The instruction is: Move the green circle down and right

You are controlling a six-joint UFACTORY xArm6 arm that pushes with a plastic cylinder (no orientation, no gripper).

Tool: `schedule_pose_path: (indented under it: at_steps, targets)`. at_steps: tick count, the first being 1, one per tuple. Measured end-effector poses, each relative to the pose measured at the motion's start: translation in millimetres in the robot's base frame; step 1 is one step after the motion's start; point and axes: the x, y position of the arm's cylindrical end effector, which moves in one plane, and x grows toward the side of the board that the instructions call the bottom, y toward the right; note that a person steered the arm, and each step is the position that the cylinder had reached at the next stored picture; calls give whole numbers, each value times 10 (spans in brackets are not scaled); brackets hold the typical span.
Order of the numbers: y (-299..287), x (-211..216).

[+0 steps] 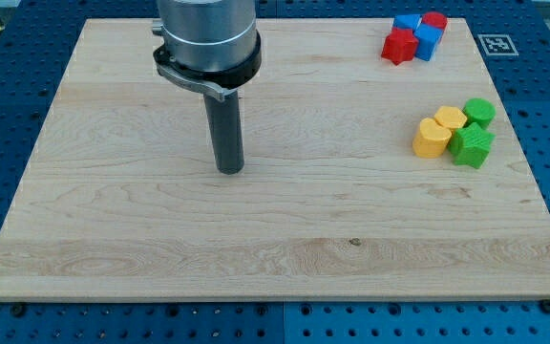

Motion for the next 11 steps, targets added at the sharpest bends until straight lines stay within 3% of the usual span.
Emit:
schedule_pose_path:
  at_steps: [2, 3, 4, 5, 6, 7, 11]
  targets:
    - [-29, -57]
    - [52, -656]
    - [801, -1214]
    - [1907, -1371]
    - [2641, -1283]
    - [2871, -1224]
    - [3053, -809]
